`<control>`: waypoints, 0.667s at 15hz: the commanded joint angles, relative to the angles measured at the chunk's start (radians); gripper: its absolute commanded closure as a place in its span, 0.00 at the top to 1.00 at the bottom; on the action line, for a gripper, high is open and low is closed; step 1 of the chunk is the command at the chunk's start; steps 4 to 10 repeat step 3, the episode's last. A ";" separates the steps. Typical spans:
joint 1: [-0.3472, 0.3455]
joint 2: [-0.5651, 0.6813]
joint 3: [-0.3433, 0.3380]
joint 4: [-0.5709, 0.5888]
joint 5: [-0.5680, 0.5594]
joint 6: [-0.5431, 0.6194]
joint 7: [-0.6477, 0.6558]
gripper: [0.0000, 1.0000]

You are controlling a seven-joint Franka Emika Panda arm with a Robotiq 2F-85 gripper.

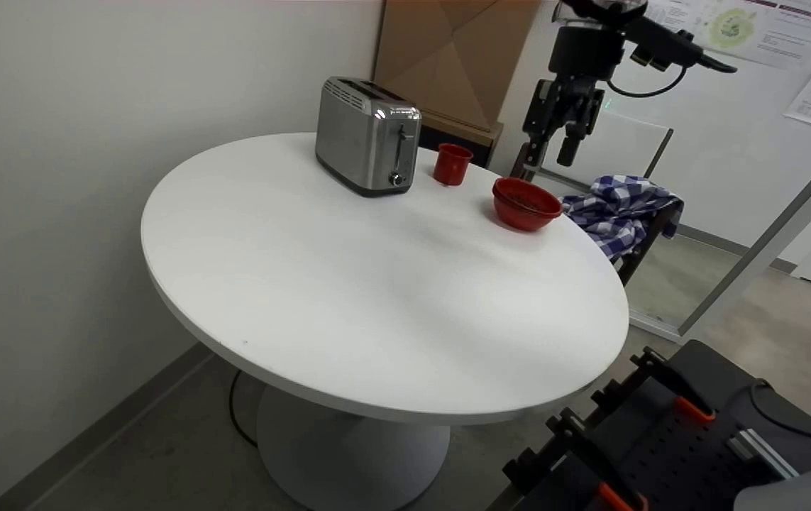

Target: Turn off the switch of the toaster

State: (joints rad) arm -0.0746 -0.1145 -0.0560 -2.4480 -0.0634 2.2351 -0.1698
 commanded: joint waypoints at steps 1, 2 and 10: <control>0.010 -0.033 -0.006 -0.024 0.000 0.000 0.001 1.00; 0.011 -0.042 -0.006 -0.027 0.000 -0.002 0.001 1.00; 0.010 -0.038 -0.006 -0.024 0.000 -0.002 0.001 1.00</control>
